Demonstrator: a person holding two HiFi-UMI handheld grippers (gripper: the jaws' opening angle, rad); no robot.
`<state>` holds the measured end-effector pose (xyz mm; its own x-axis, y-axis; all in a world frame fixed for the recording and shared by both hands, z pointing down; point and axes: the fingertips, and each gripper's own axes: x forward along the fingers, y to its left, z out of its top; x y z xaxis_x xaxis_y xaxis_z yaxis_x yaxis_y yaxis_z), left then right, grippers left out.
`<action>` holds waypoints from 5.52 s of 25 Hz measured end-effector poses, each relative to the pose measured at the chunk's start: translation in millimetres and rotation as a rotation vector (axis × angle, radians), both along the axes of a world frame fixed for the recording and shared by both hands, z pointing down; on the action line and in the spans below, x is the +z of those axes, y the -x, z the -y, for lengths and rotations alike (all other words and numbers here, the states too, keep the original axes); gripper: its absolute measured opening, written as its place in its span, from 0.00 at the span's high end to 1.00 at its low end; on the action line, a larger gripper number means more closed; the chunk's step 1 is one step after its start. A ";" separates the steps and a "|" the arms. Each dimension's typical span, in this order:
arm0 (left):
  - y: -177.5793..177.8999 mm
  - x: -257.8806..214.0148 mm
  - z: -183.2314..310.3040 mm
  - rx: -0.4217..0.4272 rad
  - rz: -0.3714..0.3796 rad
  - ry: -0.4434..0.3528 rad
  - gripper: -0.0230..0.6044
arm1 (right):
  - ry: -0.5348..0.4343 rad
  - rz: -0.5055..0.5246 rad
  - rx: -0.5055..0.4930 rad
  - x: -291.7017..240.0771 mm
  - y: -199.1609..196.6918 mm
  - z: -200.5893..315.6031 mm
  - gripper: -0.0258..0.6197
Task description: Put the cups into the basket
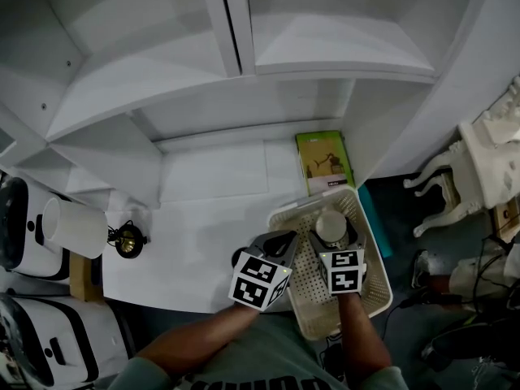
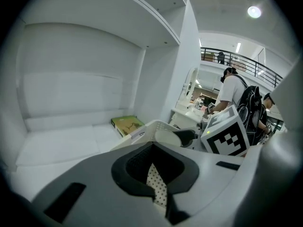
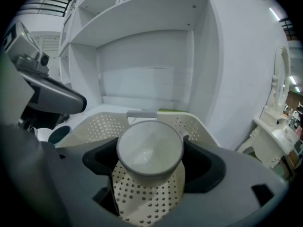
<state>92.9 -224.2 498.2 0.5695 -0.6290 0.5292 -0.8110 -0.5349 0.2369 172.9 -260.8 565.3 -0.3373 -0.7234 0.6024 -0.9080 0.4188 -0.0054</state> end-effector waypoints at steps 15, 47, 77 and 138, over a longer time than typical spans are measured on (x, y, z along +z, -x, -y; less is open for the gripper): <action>-4.4 12.3 1.9 0.012 0.013 0.051 0.95 | 0.066 -0.012 0.067 51.0 -12.3 17.5 0.36; -13.4 -3.1 -5.4 0.078 -0.053 0.017 0.95 | 0.017 0.038 0.123 6.0 -21.9 -2.5 0.35; 116.4 -26.4 -48.3 0.025 -0.072 -0.118 0.95 | -0.151 0.071 0.051 -87.8 111.2 -105.5 0.93; 185.6 48.6 -56.3 -0.084 0.050 -0.041 0.95 | 0.045 0.013 -0.161 6.4 198.6 -129.1 0.40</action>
